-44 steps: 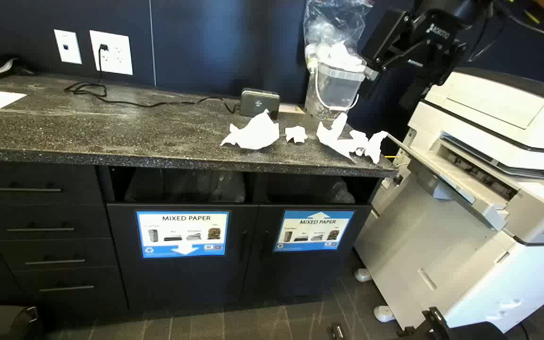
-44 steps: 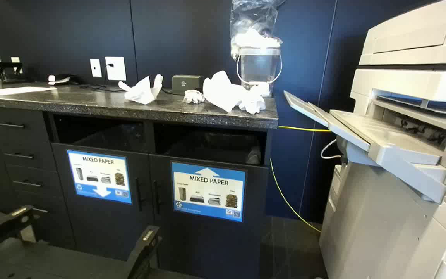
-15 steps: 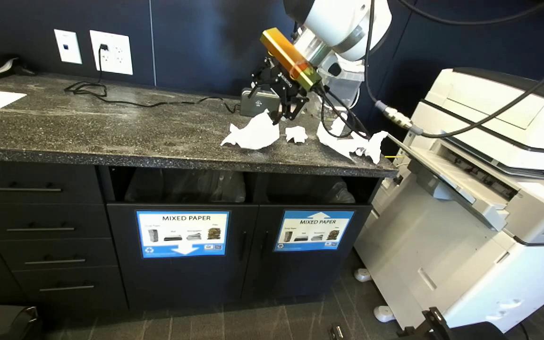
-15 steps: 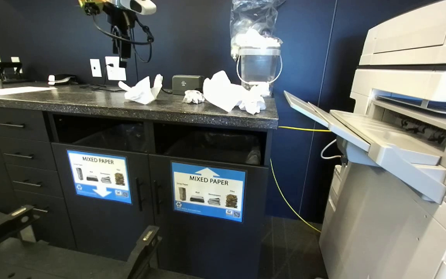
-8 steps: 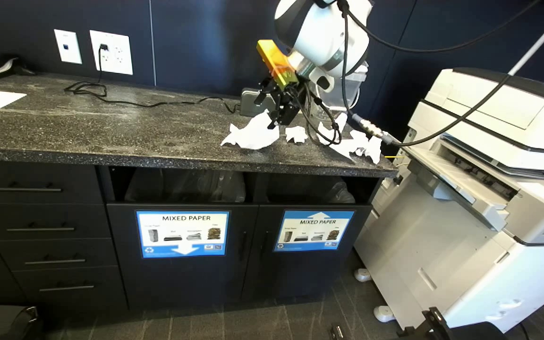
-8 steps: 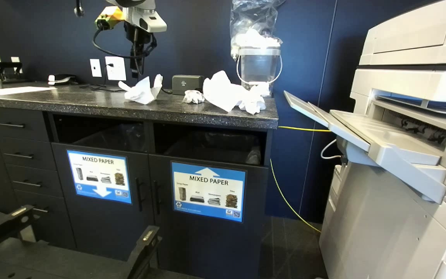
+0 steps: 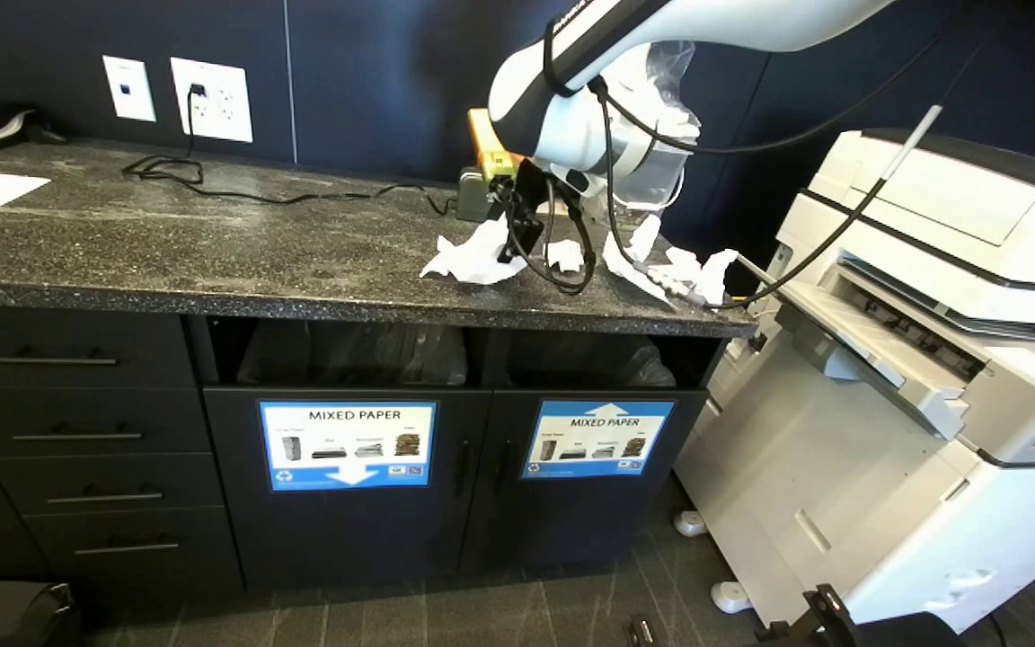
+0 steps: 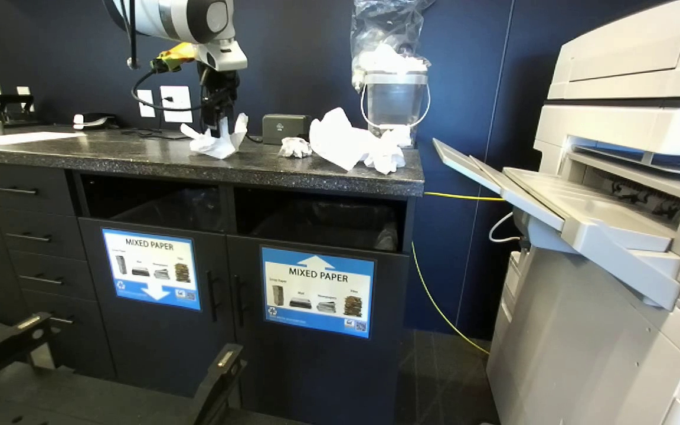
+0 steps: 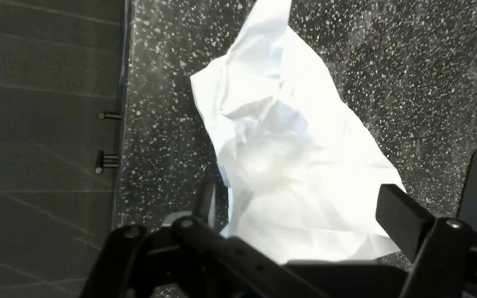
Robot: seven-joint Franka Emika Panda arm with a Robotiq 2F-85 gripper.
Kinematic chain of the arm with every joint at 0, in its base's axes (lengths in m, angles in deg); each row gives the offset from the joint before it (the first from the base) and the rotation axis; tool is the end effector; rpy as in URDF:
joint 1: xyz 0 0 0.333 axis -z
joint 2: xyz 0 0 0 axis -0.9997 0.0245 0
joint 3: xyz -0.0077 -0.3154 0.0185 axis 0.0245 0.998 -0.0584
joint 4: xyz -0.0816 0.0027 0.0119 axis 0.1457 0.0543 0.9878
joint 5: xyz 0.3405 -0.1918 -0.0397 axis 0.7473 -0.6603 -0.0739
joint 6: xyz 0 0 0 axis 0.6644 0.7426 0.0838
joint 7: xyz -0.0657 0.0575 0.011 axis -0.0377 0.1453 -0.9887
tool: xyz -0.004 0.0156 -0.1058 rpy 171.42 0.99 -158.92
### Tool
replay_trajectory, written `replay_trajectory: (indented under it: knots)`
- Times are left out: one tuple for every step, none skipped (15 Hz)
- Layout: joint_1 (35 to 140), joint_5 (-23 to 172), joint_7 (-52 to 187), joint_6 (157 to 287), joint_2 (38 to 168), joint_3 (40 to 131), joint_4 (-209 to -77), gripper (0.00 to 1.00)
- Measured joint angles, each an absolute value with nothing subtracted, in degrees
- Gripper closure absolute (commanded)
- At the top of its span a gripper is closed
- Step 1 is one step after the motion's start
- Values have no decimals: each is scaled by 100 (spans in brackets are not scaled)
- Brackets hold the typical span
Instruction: Throw some of the papers on the countertop into the trash can on the right
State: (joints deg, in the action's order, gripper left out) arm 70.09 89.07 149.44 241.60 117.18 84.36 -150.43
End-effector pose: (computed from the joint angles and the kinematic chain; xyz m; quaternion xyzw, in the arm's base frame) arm 0.6749 0.1888 0.3149 -0.7492 0.6267 -0.0898 0.1948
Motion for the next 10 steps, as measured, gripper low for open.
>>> replay_trajectory:
  knots:
    - [6847,8557,15244,24148,11810,8596,-14962,0]
    - [6695,8232,15498,24128,11893,8737,-14891,0]
    - [6554,7936,15723,24081,11976,8858,-14807,0]
    - [6438,7684,15908,24007,12055,8947,-14718,0]
    - [6353,7484,16049,23908,12127,9002,-14624,0]
    - [6302,7325,16147,23827,12198,9023,-14533,0]
    - [6276,7218,16208,23751,12265,9023,-14443,0]
    - [6262,7139,16241,23679,12325,9023,-14367,0]
    - [6259,7075,16263,23603,12378,9023,-14295,0]
    - [6260,7043,16267,23531,12427,9023,-14232,0]
